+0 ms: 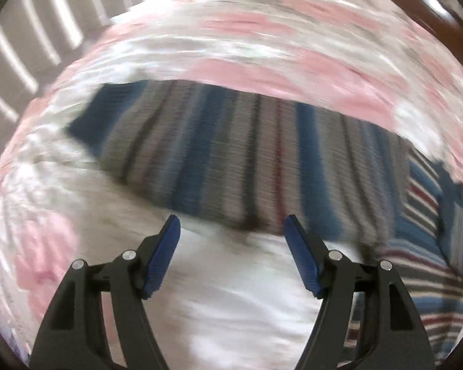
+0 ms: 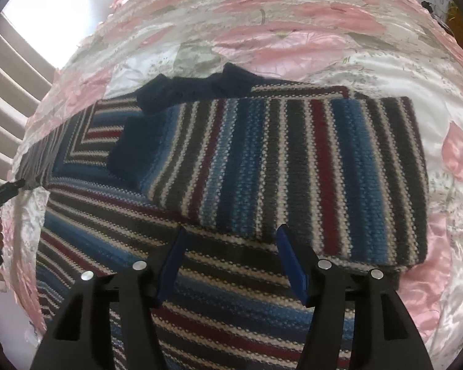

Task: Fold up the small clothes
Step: 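Move the left gripper to the other sleeve cuff and grasp it, then fold the held sleeve across the body and open the left gripper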

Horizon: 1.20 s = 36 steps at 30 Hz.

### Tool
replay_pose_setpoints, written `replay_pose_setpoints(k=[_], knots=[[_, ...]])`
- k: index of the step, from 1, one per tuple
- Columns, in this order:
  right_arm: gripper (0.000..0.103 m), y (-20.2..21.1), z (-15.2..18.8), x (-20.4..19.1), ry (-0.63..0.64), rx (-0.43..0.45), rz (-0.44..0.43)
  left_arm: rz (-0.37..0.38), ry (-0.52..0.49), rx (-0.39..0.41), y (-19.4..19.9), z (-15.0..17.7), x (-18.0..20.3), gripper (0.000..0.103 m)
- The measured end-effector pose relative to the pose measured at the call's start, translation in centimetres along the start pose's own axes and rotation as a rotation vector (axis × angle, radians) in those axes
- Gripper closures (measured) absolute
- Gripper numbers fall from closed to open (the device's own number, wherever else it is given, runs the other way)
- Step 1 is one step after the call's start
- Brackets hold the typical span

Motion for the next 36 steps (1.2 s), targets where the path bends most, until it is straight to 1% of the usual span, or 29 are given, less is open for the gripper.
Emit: replay_pose_setpoints(k=[1, 4, 7, 10, 18, 19, 21, 23, 25, 26, 27, 30, 34, 36], knots=[[0.042, -0.3, 0.0, -0.1, 0.0, -0.005, 0.005, -0.012, 0.029, -0.004, -0.3, -0.4, -1.6, 0.033], [0.042, -0.8, 0.1, 0.0, -0.002, -0.011, 0.015, -0.033, 0.084, -0.008, -1.1, -1.1, -4.6, 0.033], [0.042, -1.2, 0.4, 0.4, -0.01, -0.019, 0.027, -0.027, 0.137, -0.011, -2.0, -1.9, -6.9, 0.033], [0.042, -1.5, 0.6, 0.9, -0.017, -0.026, 0.034, 0.002, 0.182, -0.015, -3.5, -2.5, -7.8, 0.033], [0.042, -1.6, 0.8, 1.2, -0.012, -0.023, 0.027, 0.089, 0.295, 0.026, -5.8, -3.3, -8.8, 0.033], [0.042, -1.6, 0.8, 1.2, -0.013, -0.022, 0.026, 0.097, 0.305, 0.033, -6.0, -3.5, -8.8, 0.035], [0.042, -1.7, 0.8, 1.2, -0.016, -0.019, 0.024, 0.097, 0.312, 0.042, -6.3, -3.7, -8.7, 0.05], [0.042, -1.8, 0.9, 1.2, -0.017, -0.018, 0.021, 0.092, 0.306, 0.045, -6.5, -3.8, -8.3, 0.074], [0.042, -1.8, 1.0, 1.3, -0.017, -0.014, 0.017, 0.126, 0.311, 0.046, -6.5, -3.9, -8.0, 0.09], [0.042, -1.8, 1.0, 1.3, -0.02, -0.011, 0.013, 0.135, 0.313, 0.051, -6.4, -4.0, -7.8, 0.09], [0.042, -1.7, 1.1, 1.4, -0.024, -0.01, 0.009, 0.129, 0.307, 0.061, -6.2, -4.0, -7.6, 0.091], [0.042, -1.3, 1.2, 1.8, -0.04, -0.001, -0.006, 0.129, 0.259, 0.112, -5.3, -4.4, -6.4, 0.091], [0.042, -0.5, 1.2, 2.2, -0.041, 0.016, -0.006, 0.163, 0.23, 0.175, -3.2, -4.8, -4.7, 0.092], [0.042, 0.0, 1.2, 2.6, -0.044, 0.028, -0.002, 0.183, 0.191, 0.207, -1.9, -5.0, -3.0, 0.092]])
Point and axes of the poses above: each gripper's, at about its wrist camera, not at the fingertips, and y roughly against the way its jaws point, x to its right, z to its underside, the point moved 1 cm from there along -y, roughly the way its jaws point, and after that the axes turned 10 degrees about x, right-handed, at the moved point
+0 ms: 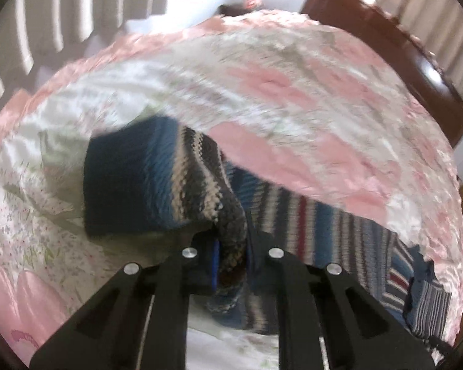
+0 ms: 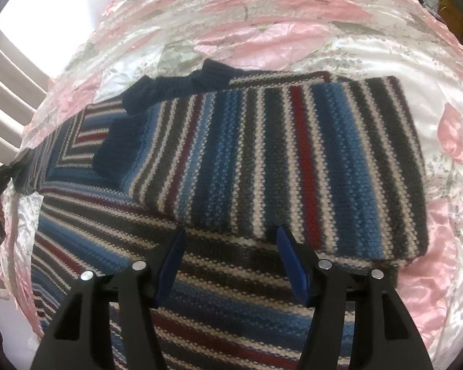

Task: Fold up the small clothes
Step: 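Fold the held sleeve across the body and open the left gripper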

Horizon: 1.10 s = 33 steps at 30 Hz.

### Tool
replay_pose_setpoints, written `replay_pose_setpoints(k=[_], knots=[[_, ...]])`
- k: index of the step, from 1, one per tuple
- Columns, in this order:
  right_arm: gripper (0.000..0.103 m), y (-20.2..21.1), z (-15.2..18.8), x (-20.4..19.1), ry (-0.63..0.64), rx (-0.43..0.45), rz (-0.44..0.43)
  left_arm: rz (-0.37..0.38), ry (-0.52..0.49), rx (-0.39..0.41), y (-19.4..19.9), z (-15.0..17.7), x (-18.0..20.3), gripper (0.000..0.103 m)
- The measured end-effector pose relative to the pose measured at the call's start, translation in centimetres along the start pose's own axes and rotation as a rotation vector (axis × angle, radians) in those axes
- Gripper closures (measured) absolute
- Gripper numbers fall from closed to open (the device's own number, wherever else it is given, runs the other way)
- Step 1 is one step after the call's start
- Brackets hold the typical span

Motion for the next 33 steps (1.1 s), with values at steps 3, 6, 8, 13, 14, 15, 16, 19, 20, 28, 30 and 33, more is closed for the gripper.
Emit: replay_pose_setpoints(k=[3, 6, 8, 13, 14, 15, 16, 19, 20, 28, 30, 33], knots=[[0.042, 0.7, 0.0, 0.8, -0.015, 0.013, -0.003, 0.051, -0.05, 0.019, 1.3, 0.7, 2.7, 0.092], [0.042, 1.3, 0.1, 1.6, -0.02, 0.024, 0.001, 0.116, -0.105, 0.024, 2.5, 1.9, 6.5, 0.092], [0.042, 1.8, 0.2, 2.1, -0.016, 0.032, 0.005, 0.167, -0.145, 0.024, 3.2, 3.0, 9.6, 0.092], [0.042, 2.8, 0.3, 3.2, -0.012, 0.051, 0.006, 0.277, -0.199, 0.013, 4.4, 6.0, 16.7, 0.092], [0.042, 3.0, 0.3, 3.5, -0.013, 0.054, 0.005, 0.293, -0.209, 0.013, 4.6, 6.5, 17.9, 0.092], [0.042, 3.1, 0.4, 3.7, -0.014, 0.059, 0.005, 0.309, -0.217, 0.009, 4.7, 7.0, 18.9, 0.092], [0.042, 3.2, 0.4, 4.0, -0.015, 0.062, 0.004, 0.335, -0.228, 0.003, 4.8, 7.8, 20.5, 0.092], [0.042, 3.4, 0.3, 4.6, -0.024, 0.071, -0.007, 0.395, -0.245, -0.011, 5.2, 9.8, 24.3, 0.092], [0.042, 3.5, 0.3, 4.8, -0.024, 0.074, -0.006, 0.411, -0.247, -0.016, 5.2, 10.4, 25.5, 0.092], [0.042, 3.9, 0.6, 6.0, 0.025, 0.094, 0.022, 0.519, -0.306, -0.088, 5.1, 16.9, 34.8, 0.092], [0.042, 3.7, 0.8, 6.7, 0.02, 0.091, 0.02, 0.52, -0.315, -0.111, 4.7, 18.7, 36.4, 0.092], [0.042, 3.4, 1.2, 7.6, -0.002, 0.086, 0.0, 0.507, -0.331, -0.13, 3.9, 20.6, 37.8, 0.092]])
Point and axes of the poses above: each gripper's, at about its wrist camera, not at the fingertips, and y roughly against the way its jaws point, x to its right, z to its underside, the point moved 1 cm from there along -y, roughly the way its jaws point, and after that the axes turned 10 degrees about x, right-handed, at the moved point
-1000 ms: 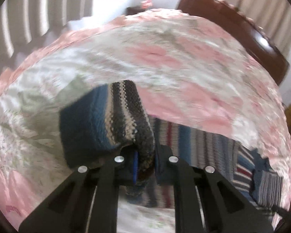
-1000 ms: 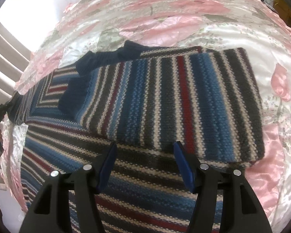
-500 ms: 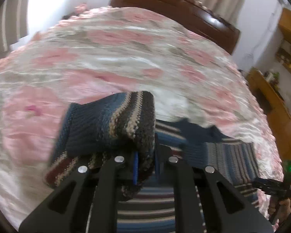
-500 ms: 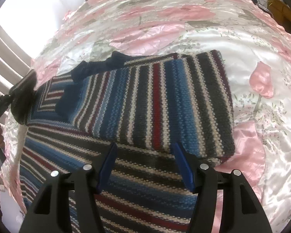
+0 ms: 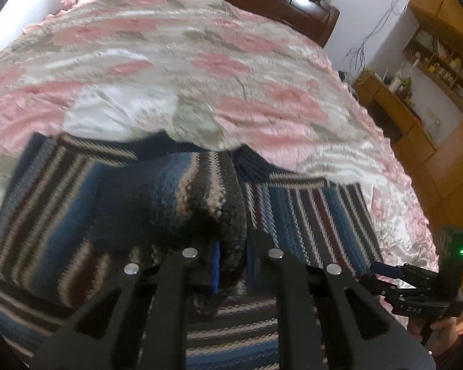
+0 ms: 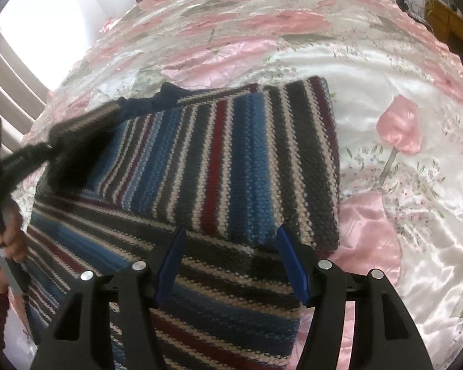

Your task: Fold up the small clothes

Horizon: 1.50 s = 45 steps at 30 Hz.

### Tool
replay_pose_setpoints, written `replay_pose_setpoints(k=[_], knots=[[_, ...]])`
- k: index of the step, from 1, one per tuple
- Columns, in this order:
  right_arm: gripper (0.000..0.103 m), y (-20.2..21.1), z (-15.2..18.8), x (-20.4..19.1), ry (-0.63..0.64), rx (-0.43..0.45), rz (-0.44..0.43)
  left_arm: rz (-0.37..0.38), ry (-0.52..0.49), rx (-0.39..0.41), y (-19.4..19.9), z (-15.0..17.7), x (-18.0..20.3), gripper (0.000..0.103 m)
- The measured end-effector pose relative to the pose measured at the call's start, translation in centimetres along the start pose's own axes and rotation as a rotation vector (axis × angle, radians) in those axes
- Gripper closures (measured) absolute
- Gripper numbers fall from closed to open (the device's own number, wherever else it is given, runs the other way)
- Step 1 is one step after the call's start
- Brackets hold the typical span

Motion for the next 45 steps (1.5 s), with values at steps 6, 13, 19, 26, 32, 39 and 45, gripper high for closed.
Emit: replay_pose_setpoints(k=[6, 13, 19, 26, 32, 39, 45], knots=[[0.042, -0.7, 0.5, 0.6, -0.023, -0.013, -0.022, -0.044, -0.022, -0.117, -4.1, 2.9, -0.2, 0.086], [0.041, -1.0, 0.2, 0.3, -0.027, -0.045, -0.016, -0.022, 0.002, -0.168, -3.6, 3.1, -0.8, 0.061], [0.041, -0.7, -0.4, -1.6, -0.006, -0.075, -0.006, -0.092, -0.056, -0.128, 2.8, 1.0, -3.8, 0.054], [0.041, -0.9, -2.1, -8.2, 0.087, -0.085, -0.071, -0.299, 0.032, -0.141, 4.5, -1.8, -13.7, 0.061], [0.041, -2.5, -3.5, -13.1, 0.156, -0.095, -0.087, -0.319, 0.051, -0.25, 1.1, -0.7, -17.5, 0.062], [0.041, -4.7, -4.9, -17.9, 0.209, -0.084, -0.119, -0.271, 0.029, -0.263, 0.0, -0.3, -18.2, 0.062], [0.037, -7.1, -6.3, -21.3, 0.257, -0.06, -0.143, -0.249, 0.034, -0.255, 0.1, 0.1, -18.4, 0.062]])
Point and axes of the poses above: each gripper's, at about its wrist camera, not at the fingertips, and y roughly against the way its jaws point, x to its right, z to its underside, the point moved 1 cm from there along -y, roughly the way its jaws point, and after that the axes turned 10 degrees about x, right-handed, at the moved point
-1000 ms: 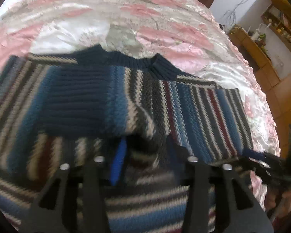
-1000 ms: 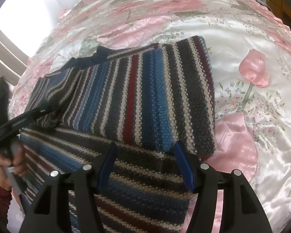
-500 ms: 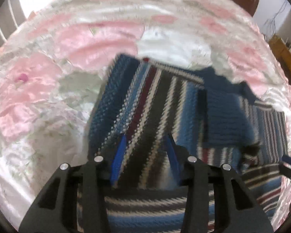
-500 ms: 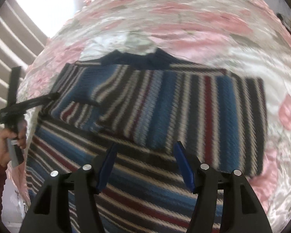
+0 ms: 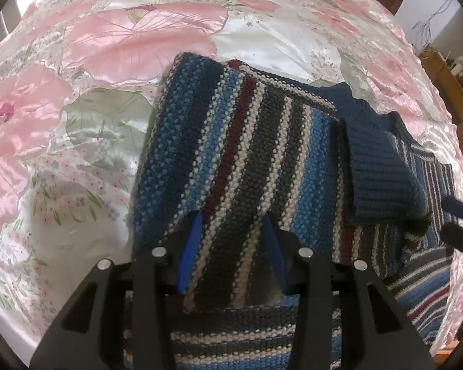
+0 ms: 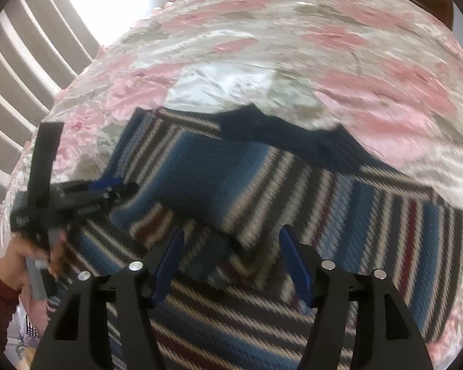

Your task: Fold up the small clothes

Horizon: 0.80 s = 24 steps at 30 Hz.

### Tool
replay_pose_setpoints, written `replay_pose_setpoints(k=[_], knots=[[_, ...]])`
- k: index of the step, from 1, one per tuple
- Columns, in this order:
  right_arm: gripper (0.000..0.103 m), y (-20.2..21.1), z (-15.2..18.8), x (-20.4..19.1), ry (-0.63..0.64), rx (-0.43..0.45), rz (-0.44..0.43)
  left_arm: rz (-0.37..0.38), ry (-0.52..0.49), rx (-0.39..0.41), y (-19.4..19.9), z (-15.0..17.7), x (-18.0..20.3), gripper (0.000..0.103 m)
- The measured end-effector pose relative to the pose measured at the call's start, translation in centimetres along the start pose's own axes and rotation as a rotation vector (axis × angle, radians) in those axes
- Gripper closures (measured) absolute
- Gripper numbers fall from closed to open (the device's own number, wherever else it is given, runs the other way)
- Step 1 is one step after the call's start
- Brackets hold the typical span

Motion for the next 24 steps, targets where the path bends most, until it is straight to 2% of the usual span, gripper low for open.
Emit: replay_pose_setpoints(k=[3, 6, 8, 9, 11, 12, 19, 21, 24], knots=[[0.036, -1.9, -0.5, -1.2, 0.034, -0.03, -0.004, 0.002, 0.002, 0.002, 0.0, 0.1, 0.0, 0.062], [0.041, -3.9, -0.3, -1.4, 0.063, -0.077, 0.058, 0.009, 0.007, 0.004, 0.1, 0.1, -0.2, 0.062], [0.069, -4.8, 0.1, -1.1, 0.078, -0.099, 0.073, 0.01, 0.006, 0.008, 0.1, 0.2, -0.2, 0.062], [0.073, -5.0, 0.4, -0.7, 0.08, -0.106, 0.089, 0.011, 0.007, 0.009, 0.2, 0.2, -0.3, 0.062], [0.089, -4.5, 0.6, 0.4, 0.04, -0.085, 0.061, 0.01, 0.006, 0.011, 0.2, 0.3, -0.2, 0.062], [0.091, -4.0, 0.7, 0.9, 0.018, -0.073, 0.047, 0.009, 0.007, 0.013, 0.2, 0.3, -0.2, 0.062], [0.091, 0.4, 2.7, 7.3, -0.244, 0.02, -0.09, 0.002, 0.01, 0.018, 0.3, 0.4, -0.2, 0.062], [0.085, 1.4, 4.3, 9.3, -0.275, 0.017, -0.078, -0.007, 0.006, 0.02, 0.3, 0.4, -0.1, 0.062], [0.069, 2.6, 6.6, 11.7, -0.302, 0.009, -0.034, -0.025, 0.0, 0.026, 0.3, 0.4, 0.2, 0.062]])
Point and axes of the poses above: each gripper's, at about its wrist camera, not at the fingertips, and y roughly against the way its jaws point, x to its right, z to its underside, the point moved 1 cm from there along -y, roughly the way its jaws point, and after that the axes turned 10 degrees about x, right-handed, at the moved point
